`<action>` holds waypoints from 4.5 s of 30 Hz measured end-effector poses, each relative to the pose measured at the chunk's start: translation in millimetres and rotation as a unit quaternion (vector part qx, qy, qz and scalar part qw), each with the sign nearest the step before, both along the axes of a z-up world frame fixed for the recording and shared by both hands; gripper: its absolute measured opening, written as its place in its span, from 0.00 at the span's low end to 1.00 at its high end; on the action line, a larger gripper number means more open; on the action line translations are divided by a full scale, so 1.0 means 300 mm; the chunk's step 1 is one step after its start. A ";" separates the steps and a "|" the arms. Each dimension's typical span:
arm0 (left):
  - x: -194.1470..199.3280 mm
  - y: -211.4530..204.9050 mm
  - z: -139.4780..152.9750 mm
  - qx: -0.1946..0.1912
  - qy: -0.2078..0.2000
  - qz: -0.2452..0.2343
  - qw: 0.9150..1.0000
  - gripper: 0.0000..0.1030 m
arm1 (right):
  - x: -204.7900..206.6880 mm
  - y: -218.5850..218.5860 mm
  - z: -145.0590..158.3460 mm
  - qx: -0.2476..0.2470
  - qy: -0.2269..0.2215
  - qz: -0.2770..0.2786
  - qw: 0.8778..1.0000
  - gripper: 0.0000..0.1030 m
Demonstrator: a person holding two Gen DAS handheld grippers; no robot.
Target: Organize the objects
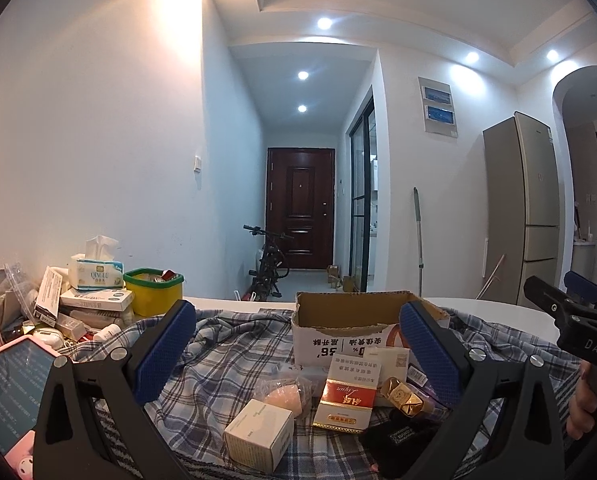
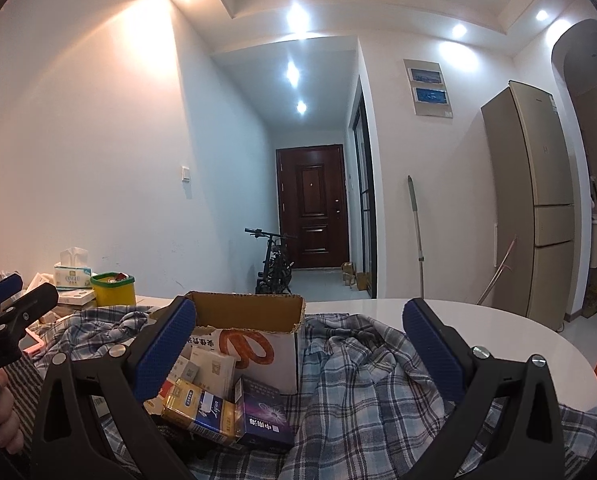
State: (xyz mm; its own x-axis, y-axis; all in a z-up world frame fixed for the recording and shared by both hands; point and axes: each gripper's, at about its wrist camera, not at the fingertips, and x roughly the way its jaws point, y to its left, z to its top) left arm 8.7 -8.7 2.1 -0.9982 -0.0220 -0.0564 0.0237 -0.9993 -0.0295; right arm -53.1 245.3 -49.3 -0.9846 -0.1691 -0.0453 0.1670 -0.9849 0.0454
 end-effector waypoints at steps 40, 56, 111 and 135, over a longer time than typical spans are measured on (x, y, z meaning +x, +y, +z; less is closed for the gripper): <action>-0.058 0.005 -0.022 -0.005 -0.041 0.006 0.999 1.00 | 0.039 0.050 0.002 -0.038 0.016 -0.016 0.999 1.00; -0.054 0.003 -0.015 -0.003 -0.037 0.007 0.999 1.00 | 0.031 0.056 0.002 -0.040 0.010 -0.021 0.999 1.00; -0.015 -0.020 0.008 0.013 -0.018 0.000 1.000 1.00 | 0.038 0.015 0.036 -0.022 0.000 -0.032 0.999 1.00; -0.059 -0.118 -0.045 -0.029 -0.161 -0.074 0.984 0.92 | 0.039 -0.185 -0.010 0.005 -0.061 0.028 0.998 0.74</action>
